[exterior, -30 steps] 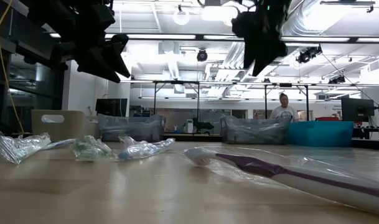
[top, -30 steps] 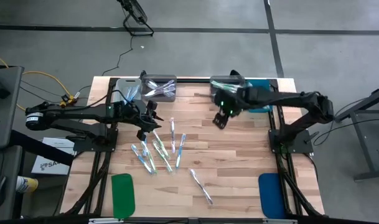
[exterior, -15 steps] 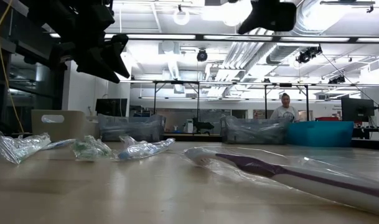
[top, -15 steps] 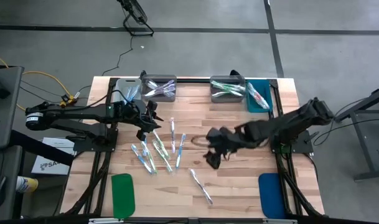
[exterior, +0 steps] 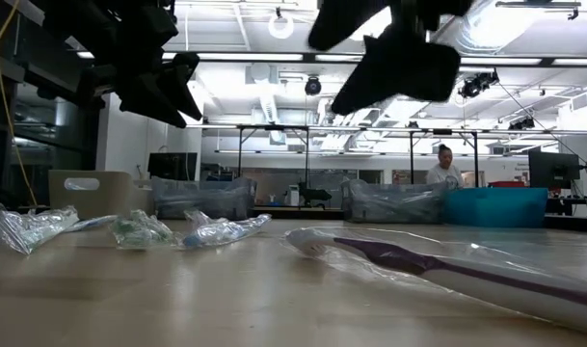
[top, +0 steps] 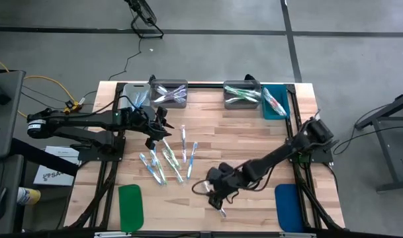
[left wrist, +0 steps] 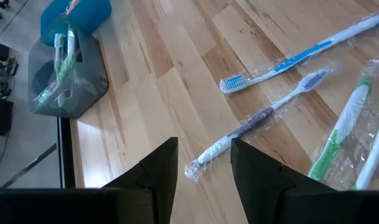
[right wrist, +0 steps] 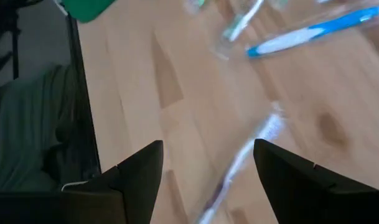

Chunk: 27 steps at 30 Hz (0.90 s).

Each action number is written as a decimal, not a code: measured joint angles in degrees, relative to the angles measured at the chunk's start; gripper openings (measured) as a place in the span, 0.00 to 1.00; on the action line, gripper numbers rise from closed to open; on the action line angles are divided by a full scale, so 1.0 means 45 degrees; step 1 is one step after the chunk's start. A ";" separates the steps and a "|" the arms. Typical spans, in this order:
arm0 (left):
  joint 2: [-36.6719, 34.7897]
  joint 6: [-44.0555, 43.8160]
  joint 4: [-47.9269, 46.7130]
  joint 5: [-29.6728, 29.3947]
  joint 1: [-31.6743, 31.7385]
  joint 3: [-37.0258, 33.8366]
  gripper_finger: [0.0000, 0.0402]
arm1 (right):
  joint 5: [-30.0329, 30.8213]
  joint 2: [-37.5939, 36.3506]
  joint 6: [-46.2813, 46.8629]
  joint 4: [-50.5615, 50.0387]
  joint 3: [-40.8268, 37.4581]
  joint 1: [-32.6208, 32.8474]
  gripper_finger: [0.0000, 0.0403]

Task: Pick & Place Toothbrushes
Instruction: Put the violet toothbrush into the left black bin

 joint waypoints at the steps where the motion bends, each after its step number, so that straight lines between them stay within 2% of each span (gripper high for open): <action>1: 0.0000 0.0000 0.0001 0.0000 -0.0001 0.0000 0.35 | 0.0122 0.0213 -0.0005 0.0197 0.0000 0.0109 0.61; 14: 0.0002 0.0000 0.0017 -0.0005 -0.0001 0.0000 0.35 | 0.3151 0.2074 -0.0748 0.0771 0.0000 0.1184 0.61; 22: 0.0000 0.0068 0.0064 -0.0015 0.0001 0.0000 0.35 | 0.3786 0.2892 -0.0929 0.0715 0.0000 0.1246 0.60; 27: 0.0004 0.0112 0.0058 -0.0015 0.0000 0.0000 0.35 | 0.3898 0.3170 -0.1145 0.0568 0.0000 0.1248 0.54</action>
